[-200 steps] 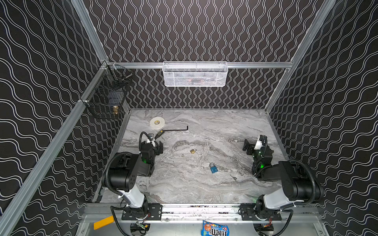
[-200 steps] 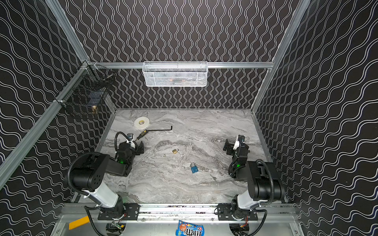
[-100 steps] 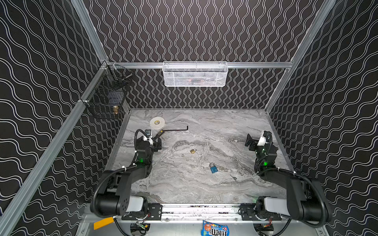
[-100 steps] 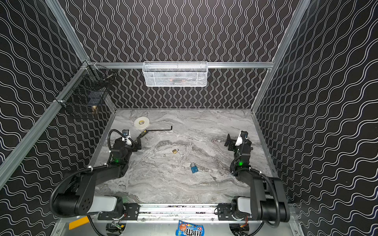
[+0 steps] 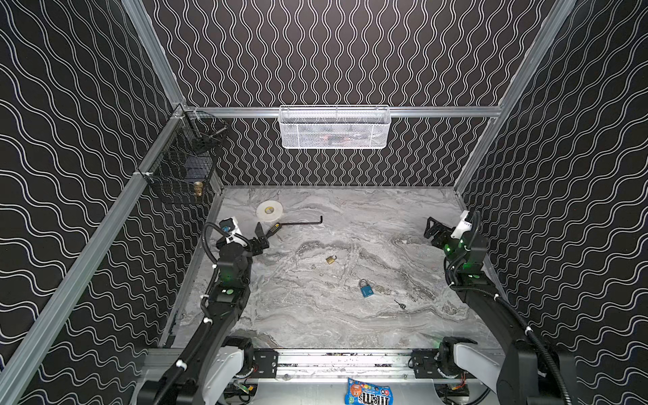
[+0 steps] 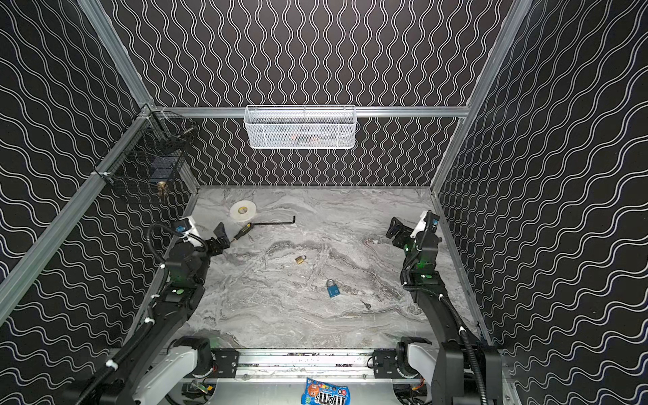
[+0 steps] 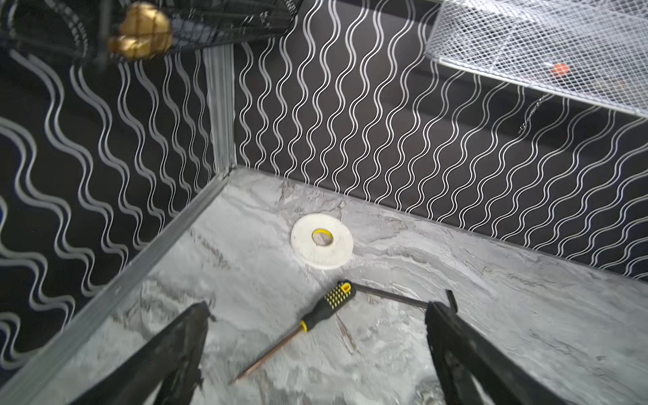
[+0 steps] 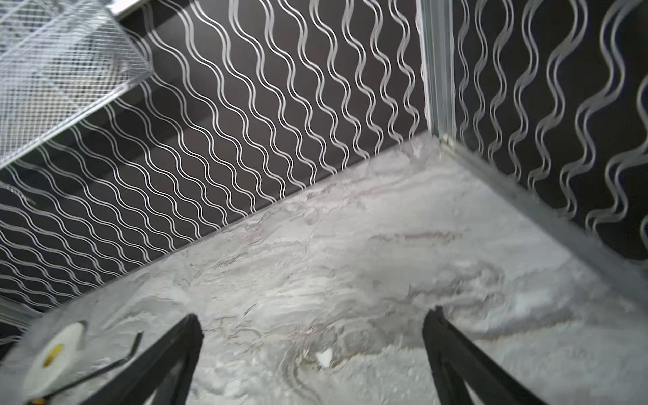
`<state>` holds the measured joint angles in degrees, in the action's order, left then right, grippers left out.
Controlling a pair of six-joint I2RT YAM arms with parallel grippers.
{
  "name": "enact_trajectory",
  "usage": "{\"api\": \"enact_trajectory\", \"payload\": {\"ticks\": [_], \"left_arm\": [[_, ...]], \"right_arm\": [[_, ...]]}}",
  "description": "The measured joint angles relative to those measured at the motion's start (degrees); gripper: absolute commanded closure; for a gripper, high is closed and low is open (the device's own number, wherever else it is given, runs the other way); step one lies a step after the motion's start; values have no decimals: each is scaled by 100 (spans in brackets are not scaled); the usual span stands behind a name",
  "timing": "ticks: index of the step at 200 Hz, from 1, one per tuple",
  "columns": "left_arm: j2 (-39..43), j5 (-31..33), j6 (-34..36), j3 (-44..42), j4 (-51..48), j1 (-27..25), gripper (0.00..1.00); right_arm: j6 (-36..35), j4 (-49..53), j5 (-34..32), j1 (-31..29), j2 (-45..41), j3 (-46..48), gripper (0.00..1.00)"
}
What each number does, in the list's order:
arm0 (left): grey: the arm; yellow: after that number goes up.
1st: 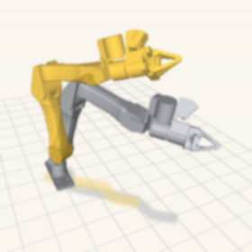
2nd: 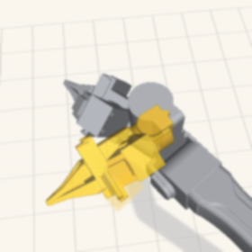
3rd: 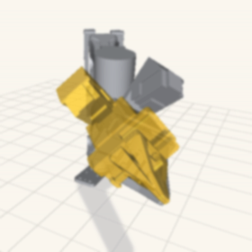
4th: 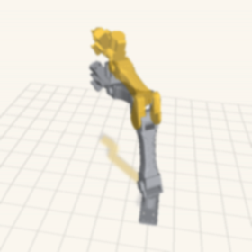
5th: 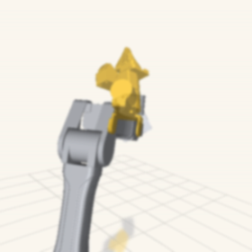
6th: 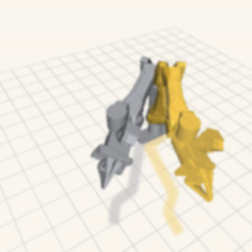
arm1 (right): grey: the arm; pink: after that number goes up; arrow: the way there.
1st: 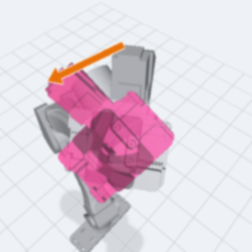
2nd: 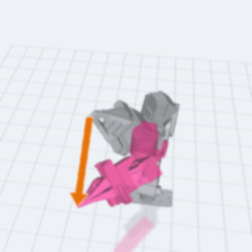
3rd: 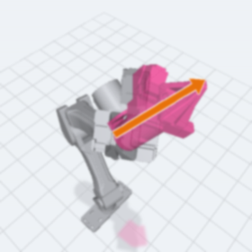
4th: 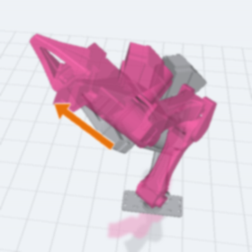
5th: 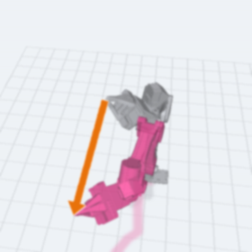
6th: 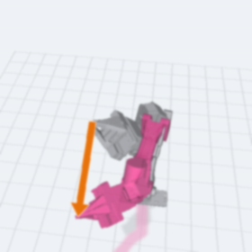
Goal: Unlock with the key
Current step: 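Raise both arms and move both grippers toward the blue padlock and key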
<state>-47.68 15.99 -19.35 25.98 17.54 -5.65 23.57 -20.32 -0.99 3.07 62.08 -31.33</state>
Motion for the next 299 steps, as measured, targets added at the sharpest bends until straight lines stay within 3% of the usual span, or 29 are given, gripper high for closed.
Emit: {"api": "enact_trajectory", "payload": {"ticks": [28,65,98,135,153,180,220,299], "left_arm": [[341,24,-588,39,-601,2,1],[92,-81,-990,896,-1744,2,1],[-195,-518,-1196,1451,-2682,0,1],[-221,-1248,-1504,1379,-3045,-219,1],[-223,-1596,-1668,1250,-3088,-597,1],[-291,-1615,-1891,1228,-3139,-1377,1],[-417,-1346,-2267,1241,-3195,-2590,1],[-597,-643,-3023,1257,-3401,-4199,1]], "right_arm": [[684,649,267,48,44,-68,1],[1086,1394,796,57,492,-715,1],[1200,2076,1215,17,831,-1008,1],[1191,2721,1294,-286,852,-1202,1],[1147,3012,1311,-426,857,-1335,1],[1003,3519,1283,-765,798,-1464,1],[876,4273,1158,-1307,553,-1530,1],[990,5652,815,-2109,380,-1434,5]]}}
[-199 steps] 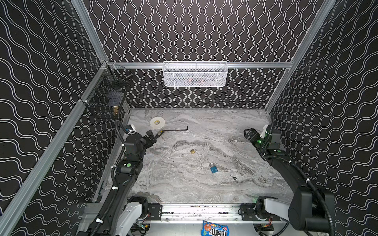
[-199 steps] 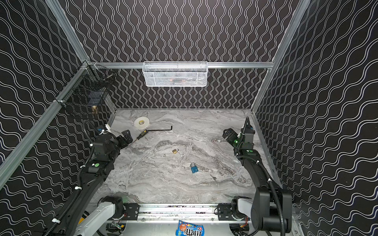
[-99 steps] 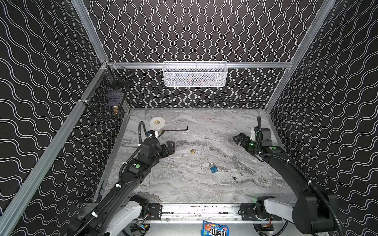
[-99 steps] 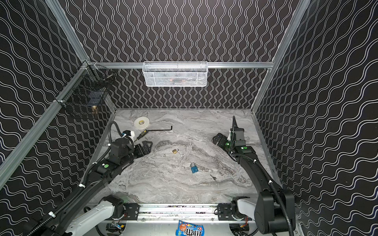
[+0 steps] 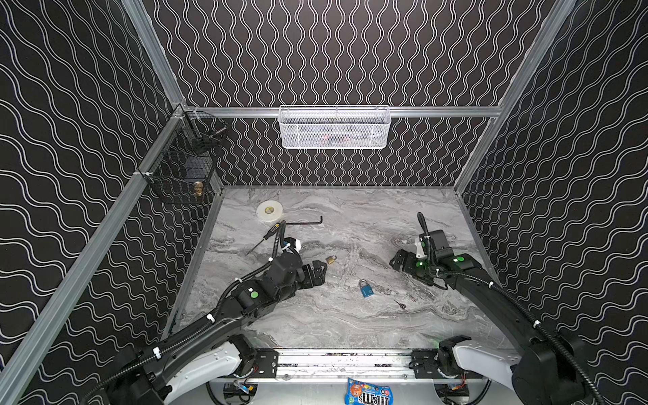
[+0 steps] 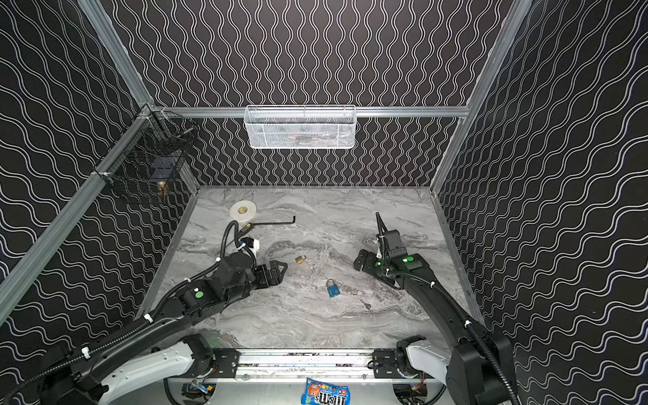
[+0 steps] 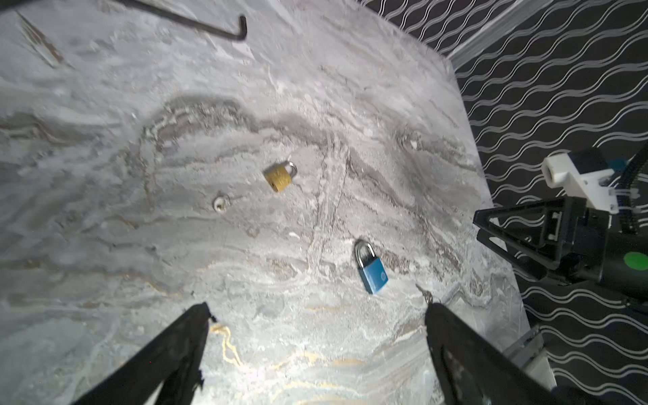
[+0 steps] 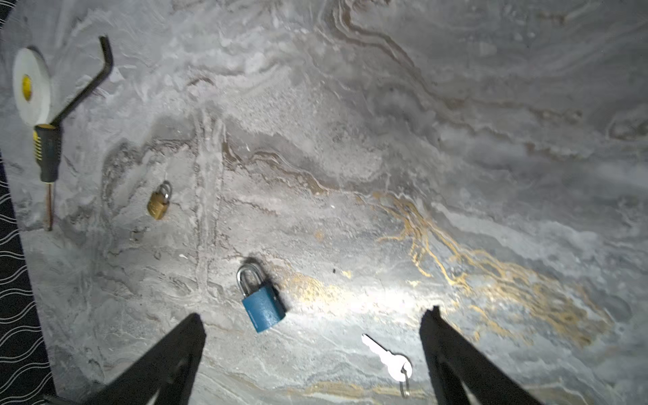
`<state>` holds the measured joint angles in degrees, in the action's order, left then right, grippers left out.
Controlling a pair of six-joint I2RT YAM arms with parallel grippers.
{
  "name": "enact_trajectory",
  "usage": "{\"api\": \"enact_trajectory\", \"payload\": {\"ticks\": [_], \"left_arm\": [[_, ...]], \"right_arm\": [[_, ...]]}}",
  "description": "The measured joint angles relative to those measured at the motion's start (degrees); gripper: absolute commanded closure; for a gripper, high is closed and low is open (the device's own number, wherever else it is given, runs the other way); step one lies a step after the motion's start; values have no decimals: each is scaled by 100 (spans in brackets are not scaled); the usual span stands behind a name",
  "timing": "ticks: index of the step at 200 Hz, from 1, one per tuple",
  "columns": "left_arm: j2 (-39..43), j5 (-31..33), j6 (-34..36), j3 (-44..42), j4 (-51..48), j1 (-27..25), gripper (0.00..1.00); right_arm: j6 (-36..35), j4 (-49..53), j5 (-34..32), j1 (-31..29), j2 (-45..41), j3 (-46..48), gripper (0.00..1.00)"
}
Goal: Unlock with the key
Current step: 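Raise both arms and move both grippers toward the blue padlock and key, then lower the right gripper onto the silver key and close on its ring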
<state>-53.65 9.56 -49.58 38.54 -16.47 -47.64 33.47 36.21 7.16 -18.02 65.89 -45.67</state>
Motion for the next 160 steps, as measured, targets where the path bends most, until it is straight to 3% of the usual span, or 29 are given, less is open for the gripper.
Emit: {"api": "enact_trajectory", "payload": {"ticks": [37,98,160], "left_arm": [[-247,201,-275,2,9,-586,1],[-758,407,-573,2,358,-1202,1],[-1375,527,-619,168,782,-1521,1]], "right_arm": [[227,566,-216,-337,-116,186,10],[793,975,-361,-409,-422,745,23],[1287,981,-387,-490,-732,1222,37]]}}
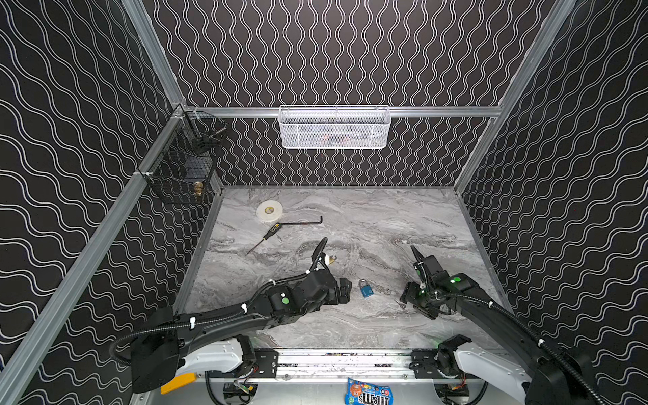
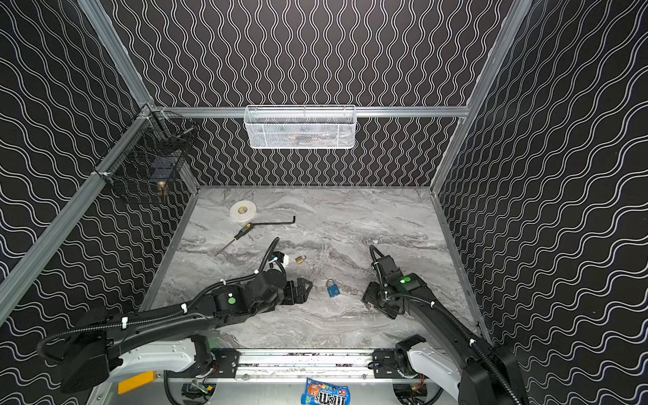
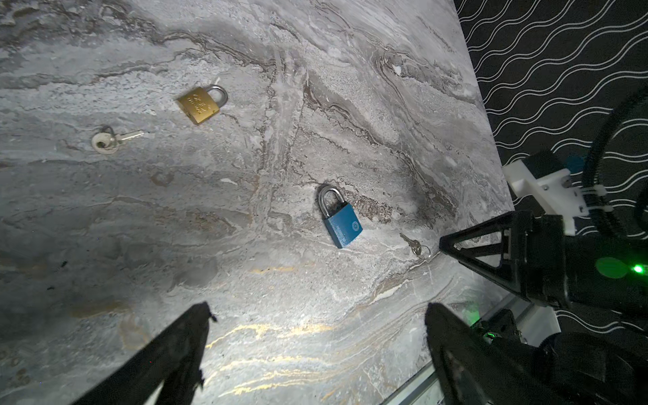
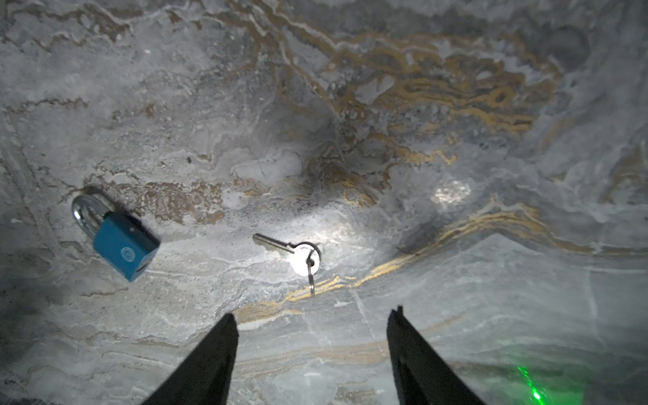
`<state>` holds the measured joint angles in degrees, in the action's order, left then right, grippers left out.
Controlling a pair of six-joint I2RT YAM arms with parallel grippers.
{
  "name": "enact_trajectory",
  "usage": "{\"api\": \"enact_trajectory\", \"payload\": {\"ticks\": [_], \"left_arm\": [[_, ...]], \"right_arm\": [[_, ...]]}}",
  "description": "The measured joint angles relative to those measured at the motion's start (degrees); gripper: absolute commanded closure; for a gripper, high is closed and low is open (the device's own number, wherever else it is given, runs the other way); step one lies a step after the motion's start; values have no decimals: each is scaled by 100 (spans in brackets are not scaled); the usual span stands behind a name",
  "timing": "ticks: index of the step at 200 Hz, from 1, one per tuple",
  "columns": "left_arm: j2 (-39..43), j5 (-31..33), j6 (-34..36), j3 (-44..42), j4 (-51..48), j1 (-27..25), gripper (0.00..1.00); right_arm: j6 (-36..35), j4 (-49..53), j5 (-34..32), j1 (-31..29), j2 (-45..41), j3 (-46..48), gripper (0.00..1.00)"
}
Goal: Unlock with the key
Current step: 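Lower the right gripper onto the silver key and close on its ring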
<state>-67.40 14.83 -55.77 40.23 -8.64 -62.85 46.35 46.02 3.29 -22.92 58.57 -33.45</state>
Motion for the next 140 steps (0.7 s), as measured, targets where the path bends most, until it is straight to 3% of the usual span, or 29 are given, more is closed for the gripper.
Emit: {"api": "enact_trajectory", "payload": {"ticks": [41,140], "left_arm": [[-304,11,2,101,227,-92,1],[-448,33,2,164,374,-129,1]], "right_arm": [[138,-72,-85,-33,-4,155,58],[225,-459,-103,-365,435,269,70]]}}
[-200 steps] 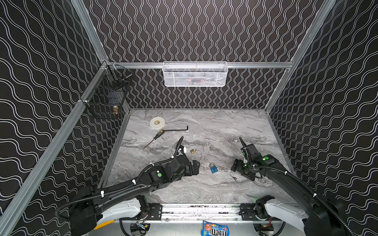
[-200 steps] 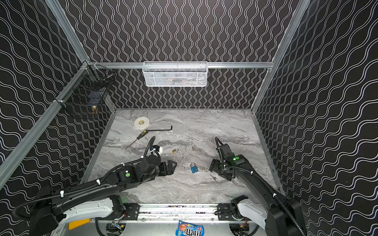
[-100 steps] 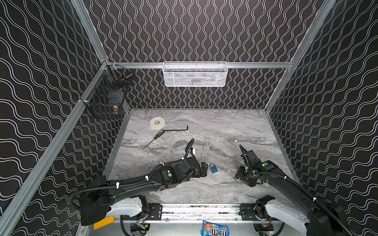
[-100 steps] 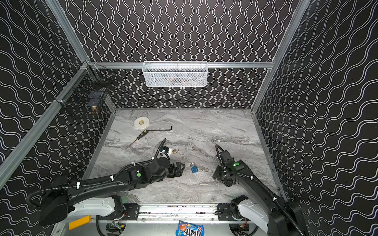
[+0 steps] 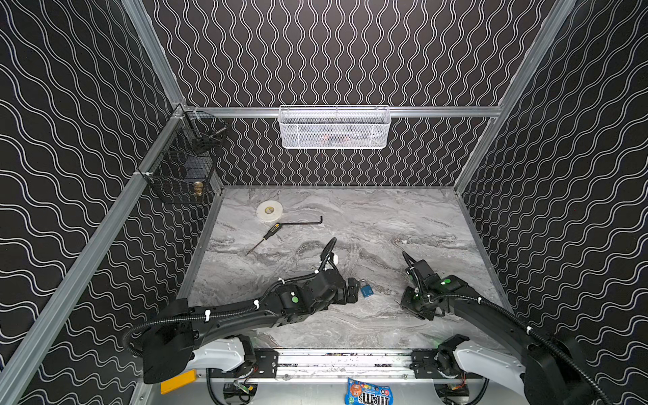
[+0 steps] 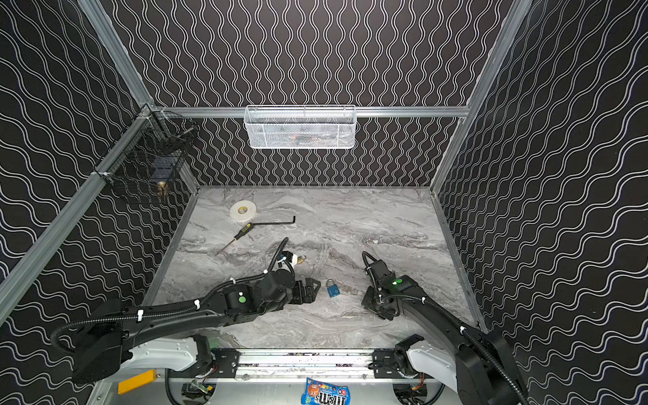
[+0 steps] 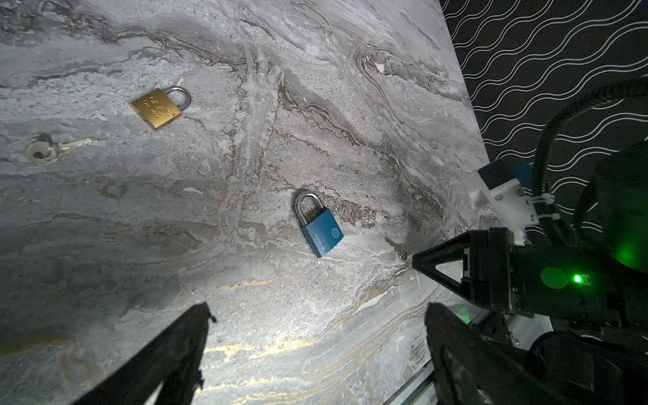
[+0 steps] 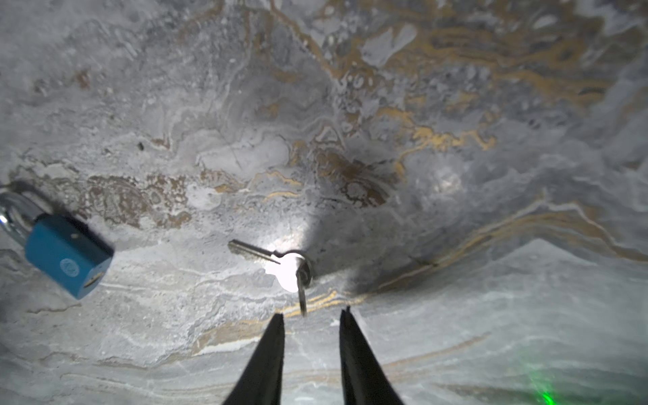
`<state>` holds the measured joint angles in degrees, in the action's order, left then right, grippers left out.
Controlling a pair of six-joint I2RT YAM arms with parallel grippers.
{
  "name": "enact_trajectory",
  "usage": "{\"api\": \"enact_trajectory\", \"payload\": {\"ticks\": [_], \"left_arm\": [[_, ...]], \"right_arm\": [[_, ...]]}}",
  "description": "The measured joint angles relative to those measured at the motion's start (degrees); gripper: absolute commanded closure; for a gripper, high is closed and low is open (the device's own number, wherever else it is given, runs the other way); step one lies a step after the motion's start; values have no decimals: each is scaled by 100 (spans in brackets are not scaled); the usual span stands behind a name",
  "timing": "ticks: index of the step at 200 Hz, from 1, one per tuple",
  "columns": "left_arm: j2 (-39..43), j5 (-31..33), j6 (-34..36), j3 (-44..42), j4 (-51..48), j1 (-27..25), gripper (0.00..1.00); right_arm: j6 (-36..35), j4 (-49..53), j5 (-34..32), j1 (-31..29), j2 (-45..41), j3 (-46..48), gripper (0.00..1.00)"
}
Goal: Unlock with the key
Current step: 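Lower the right gripper onto the silver key and close on its ring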
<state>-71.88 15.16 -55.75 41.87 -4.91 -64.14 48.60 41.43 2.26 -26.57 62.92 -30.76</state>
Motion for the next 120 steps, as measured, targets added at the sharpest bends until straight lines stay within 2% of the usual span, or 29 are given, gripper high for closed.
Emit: {"api": "enact_trajectory", "payload": {"ticks": [48,79,120], "left_arm": [[-13,11,-2,44,2,0,1],[33,61,-28,42,-4,0,1],[46,66,-90,33,-11,0,1]], "right_arm": [[-37,-107,-4,-57,212,-15,71],[-111,-118,-31,-68,267,-15,79],[-179,-138,-133,-68,348,-20,82]]}}
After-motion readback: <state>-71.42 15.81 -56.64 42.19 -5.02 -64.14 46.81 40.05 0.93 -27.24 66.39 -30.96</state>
